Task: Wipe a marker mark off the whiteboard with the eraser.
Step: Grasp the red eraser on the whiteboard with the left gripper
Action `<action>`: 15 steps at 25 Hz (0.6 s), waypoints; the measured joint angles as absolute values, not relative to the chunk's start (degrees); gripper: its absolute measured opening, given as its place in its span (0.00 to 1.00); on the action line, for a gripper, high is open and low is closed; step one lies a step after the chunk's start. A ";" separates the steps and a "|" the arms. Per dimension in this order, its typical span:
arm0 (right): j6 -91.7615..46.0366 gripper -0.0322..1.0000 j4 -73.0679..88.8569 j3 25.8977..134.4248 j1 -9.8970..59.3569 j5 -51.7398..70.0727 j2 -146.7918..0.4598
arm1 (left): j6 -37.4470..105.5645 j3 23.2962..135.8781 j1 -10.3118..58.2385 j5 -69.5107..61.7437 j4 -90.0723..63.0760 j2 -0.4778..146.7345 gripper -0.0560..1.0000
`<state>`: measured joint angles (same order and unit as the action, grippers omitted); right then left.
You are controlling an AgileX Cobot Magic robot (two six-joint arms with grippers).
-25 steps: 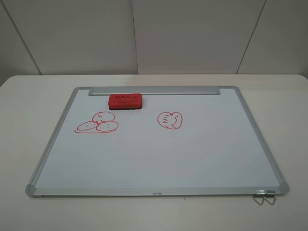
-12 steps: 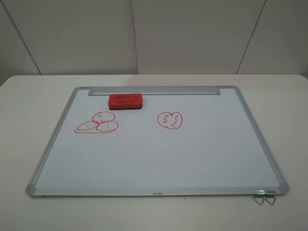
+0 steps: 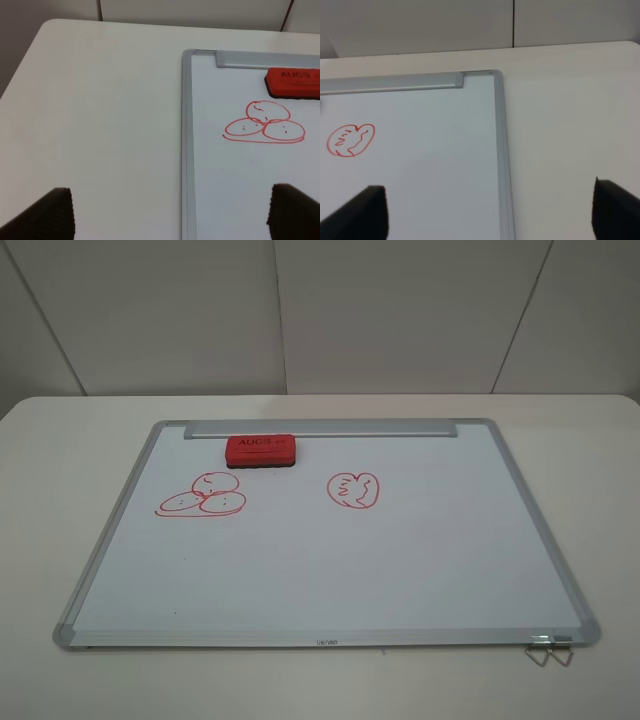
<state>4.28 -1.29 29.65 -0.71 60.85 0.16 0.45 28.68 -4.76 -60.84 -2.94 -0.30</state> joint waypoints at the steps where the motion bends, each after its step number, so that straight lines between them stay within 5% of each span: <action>1: 4.28 0.73 -1.29 29.65 -0.71 60.85 0.16 | 0.45 28.68 -4.76 -60.84 -2.94 -0.30 0.78; 15: 4.28 0.73 -1.29 29.65 -0.71 60.85 0.16 | 0.00 28.68 0.55 -60.84 -2.94 -0.30 0.78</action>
<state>4.28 -1.29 29.65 -0.71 60.85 0.16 0.00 28.68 0.55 -60.84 -2.94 -0.30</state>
